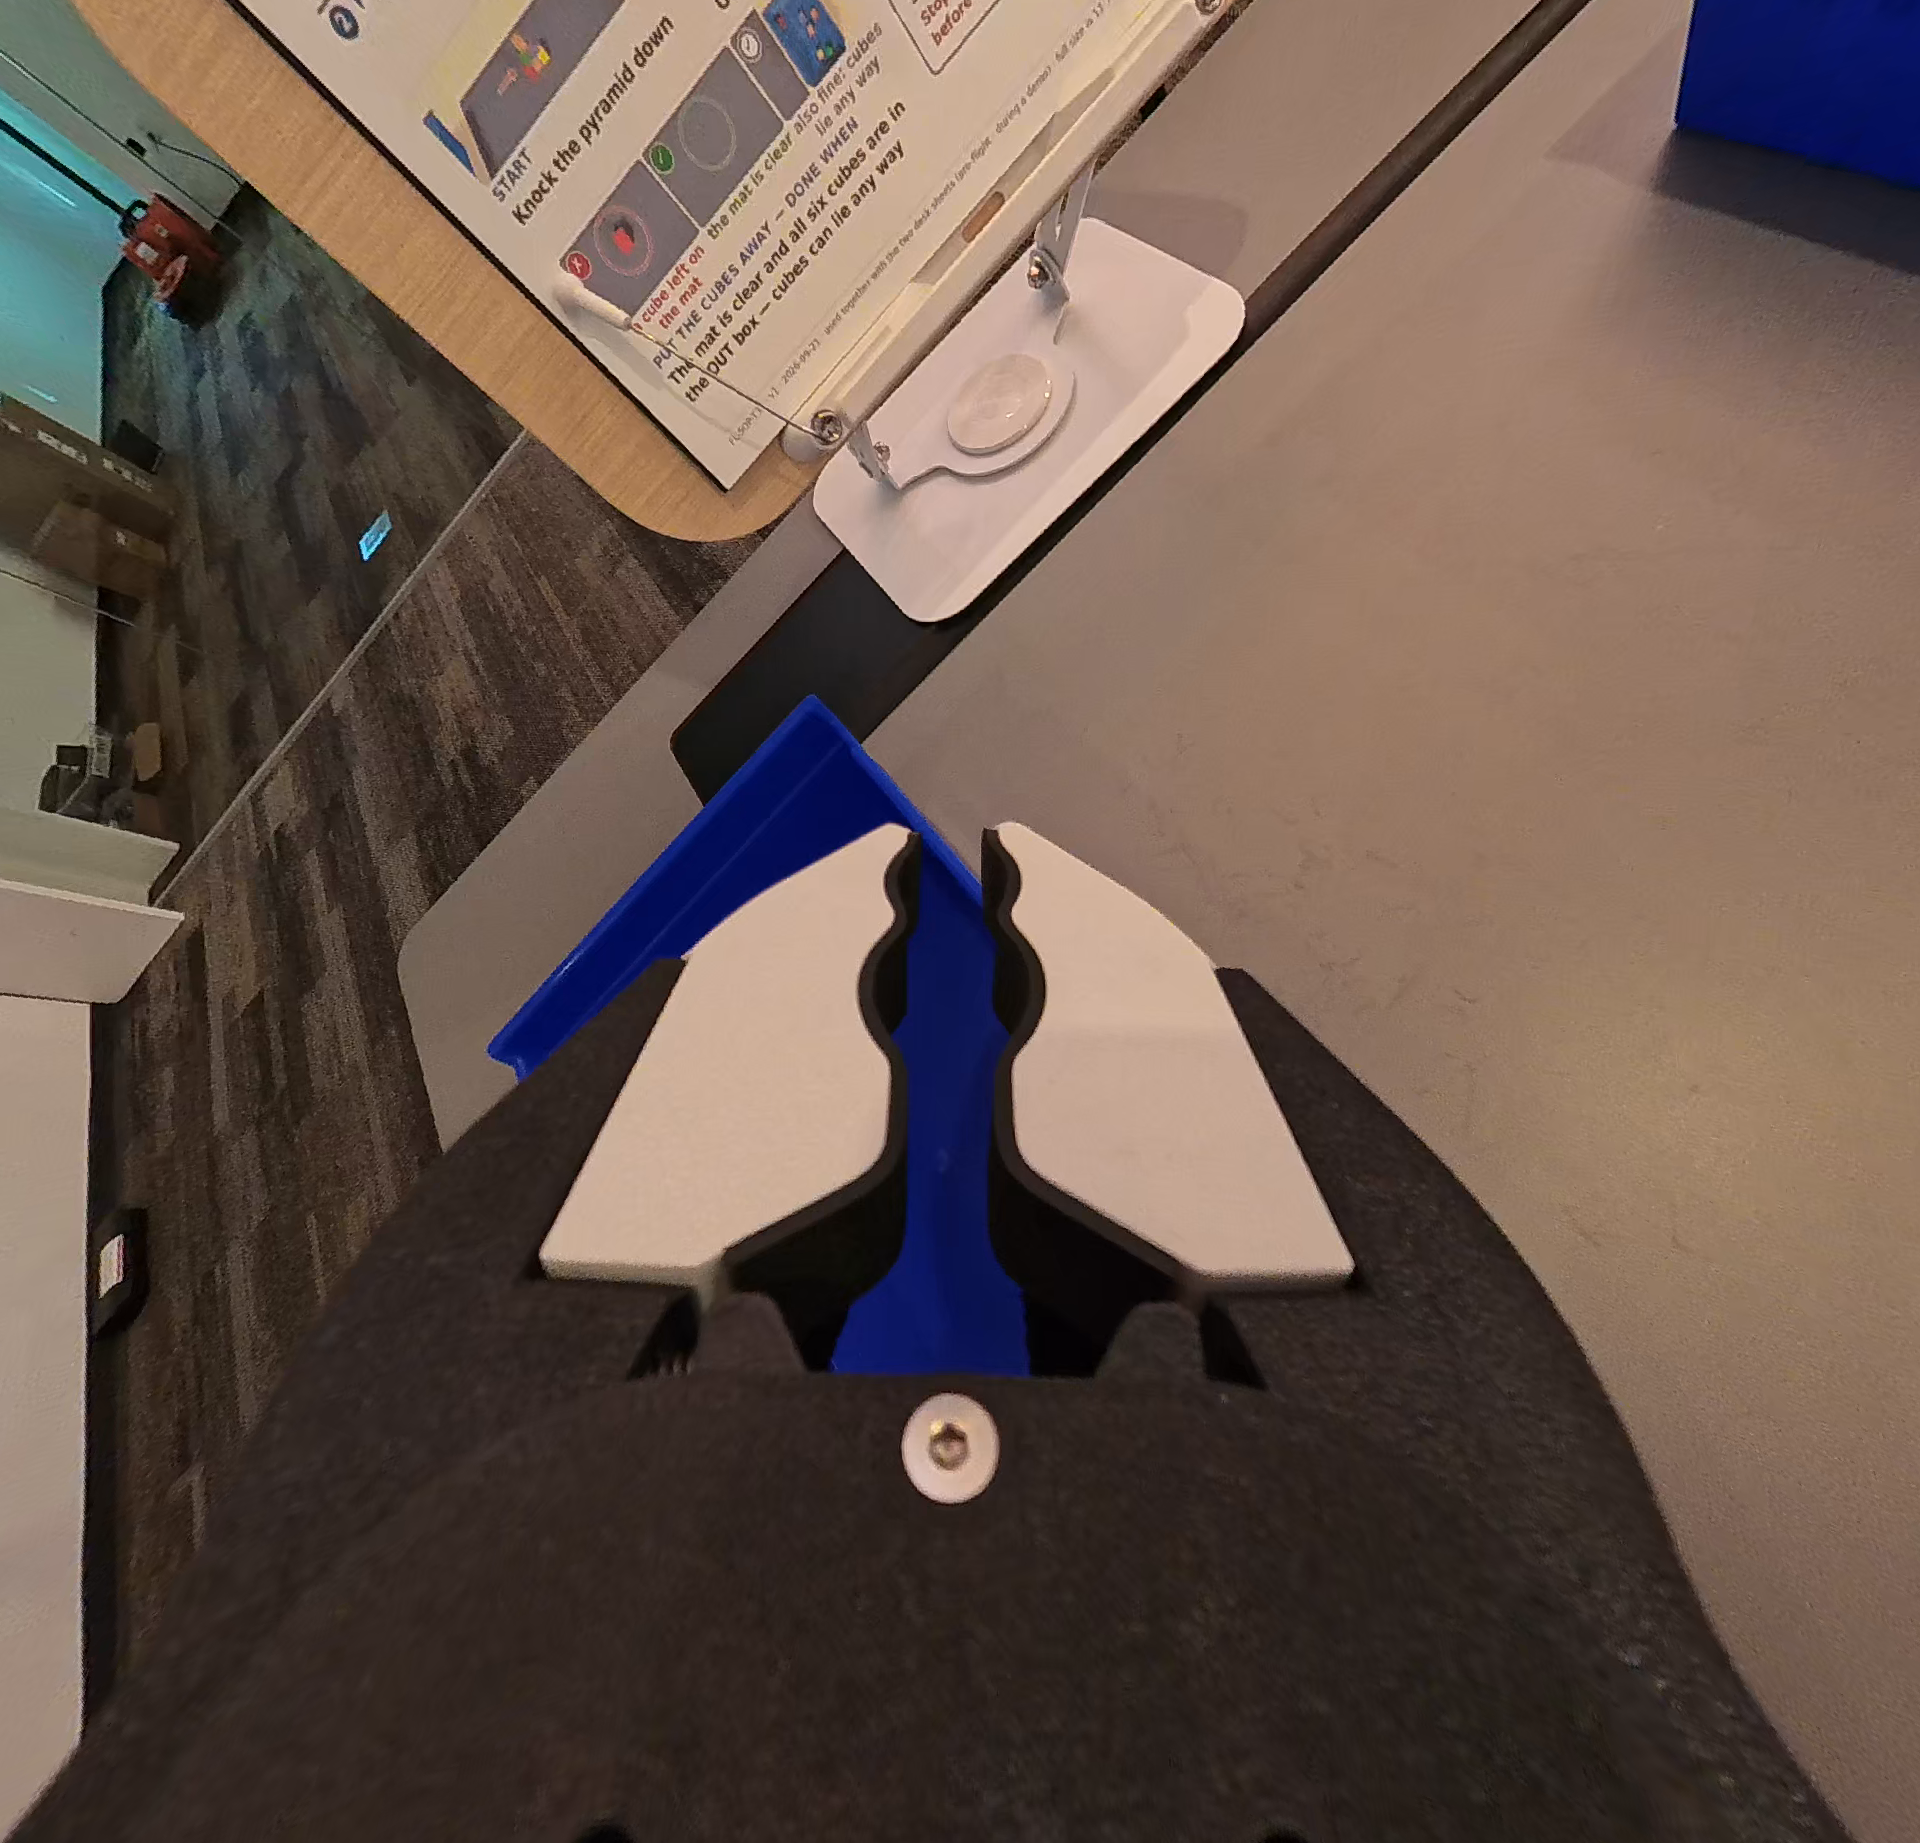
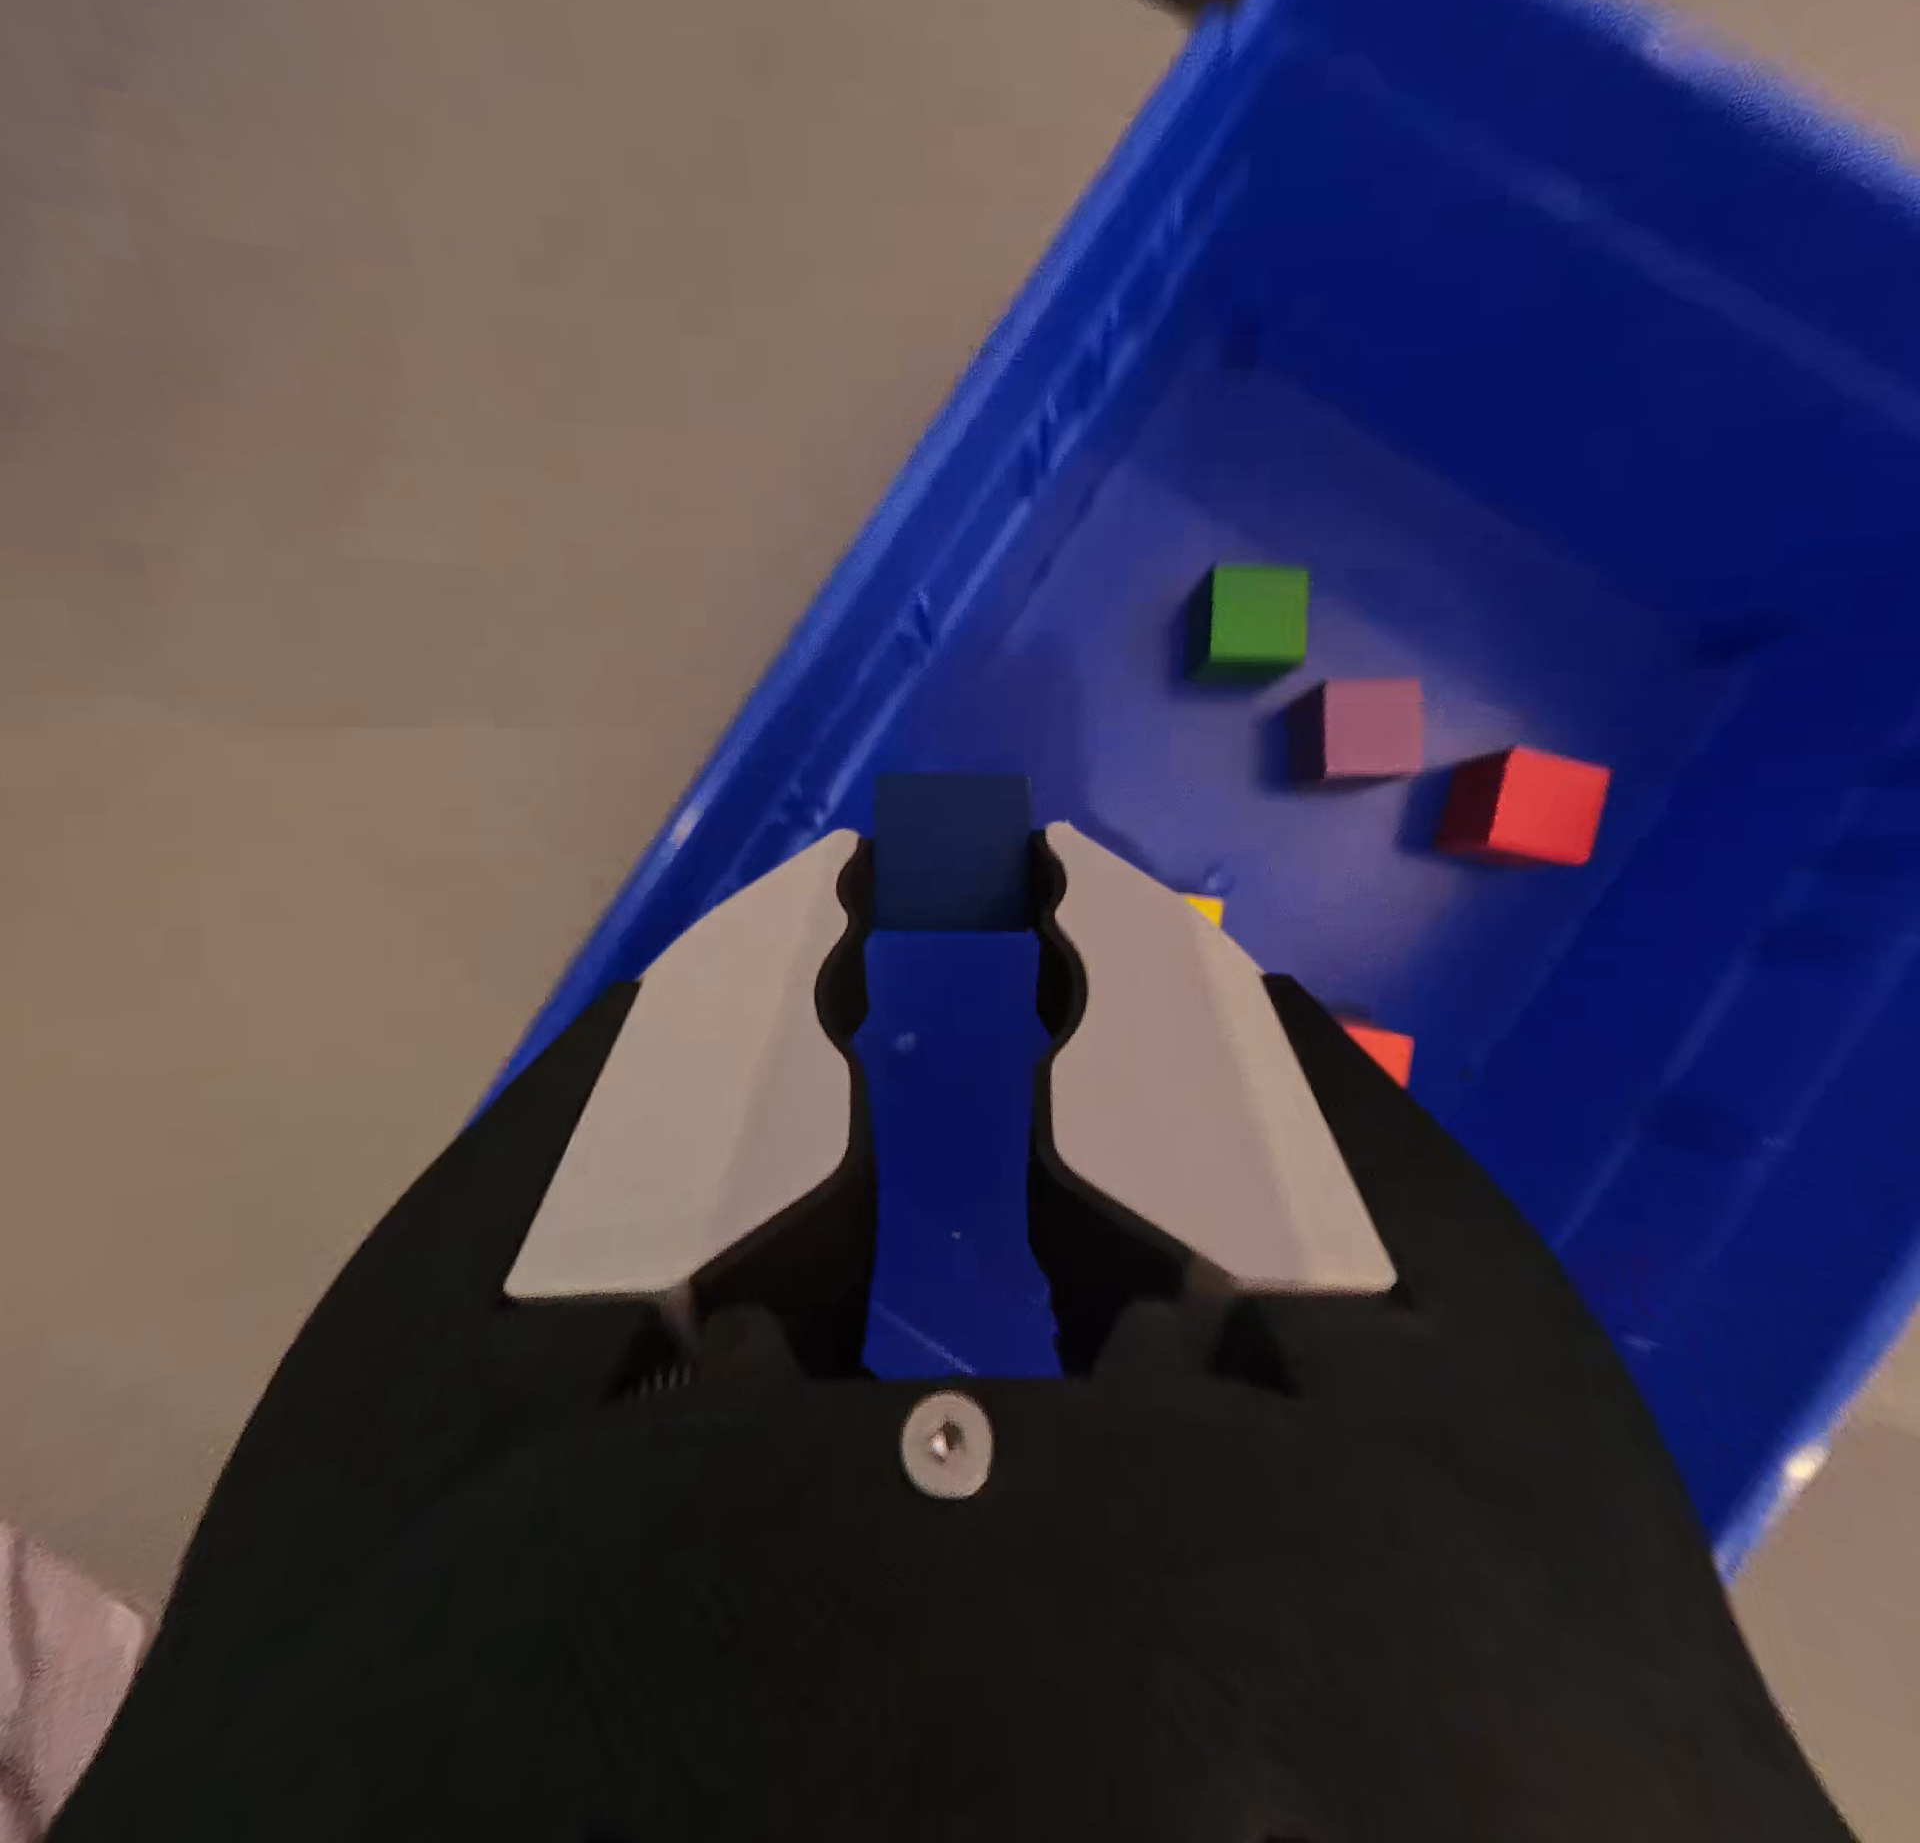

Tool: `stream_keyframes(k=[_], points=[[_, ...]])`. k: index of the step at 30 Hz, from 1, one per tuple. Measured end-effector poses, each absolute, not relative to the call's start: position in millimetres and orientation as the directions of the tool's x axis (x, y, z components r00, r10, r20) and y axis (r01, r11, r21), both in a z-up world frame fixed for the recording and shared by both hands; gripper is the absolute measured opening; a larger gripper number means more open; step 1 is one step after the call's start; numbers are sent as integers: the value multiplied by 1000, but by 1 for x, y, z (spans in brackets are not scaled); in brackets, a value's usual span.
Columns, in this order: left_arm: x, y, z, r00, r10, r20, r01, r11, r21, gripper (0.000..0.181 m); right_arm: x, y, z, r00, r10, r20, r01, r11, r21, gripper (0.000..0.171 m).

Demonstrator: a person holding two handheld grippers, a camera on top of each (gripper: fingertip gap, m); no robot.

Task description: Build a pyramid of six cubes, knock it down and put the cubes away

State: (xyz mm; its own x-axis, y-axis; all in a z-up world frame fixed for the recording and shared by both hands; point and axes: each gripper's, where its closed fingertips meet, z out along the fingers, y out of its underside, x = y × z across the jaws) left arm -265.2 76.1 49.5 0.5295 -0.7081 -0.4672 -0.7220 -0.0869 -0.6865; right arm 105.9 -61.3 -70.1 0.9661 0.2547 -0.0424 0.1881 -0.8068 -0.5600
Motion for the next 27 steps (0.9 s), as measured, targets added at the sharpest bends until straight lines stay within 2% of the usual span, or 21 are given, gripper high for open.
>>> stream_keyframes(k=[3, 10, 13, 17, 19, 21, 24, 25, 27], points=[[-265, 76, 47, 528, -709, -467, -727, -93, -680, 11, 107, -73, -111, 966, 246, -76, 184, -866, -465, 31], [-263, 74, 44, 517, -715, -471, -737, -93, -669, 11, 107, -79, -152, 961, 264, -82, 214, -899, -382, 32], [-268, 74, 42, 524, -715, -463, -739, -112, -664, 11, 111, -84, -132, 961, 267, -67, 215, -881, -421, 41], [-290, 81, 49, 572, -676, -464, -724, -151, -673, 13, 140, -83, -55, 965, 260, 18, 220, -775, -592, 42], [-313, 90, 55, 637, -620, -458, -694, -202, -691, 21, 179, -77, -21, 987, 151, 61, 153, -735, -660, 41], [-345, 100, 61, 711, -541, -449, -652, -267, -709, 31, 218, -79, -12, 1000, 9, 13, 16, -758, -652, 45], [-405, 115, 55, 816, -390, -427, -570, -414, -710, 57, 263, -87, -33, 987, -160, -19, -143, -812, -566, 53], [-427, 119, 47, 848, -329, -416, -529, -482, -698, 70, 269, -86, -40, 980, -194, -44, -185, -805, -564, 52], [-472, 124, 26, 892, -226, -391, -441, -624, -645, 83, 271, -80, -58, 960, -235, -149, -279, -790, -546, 52]])
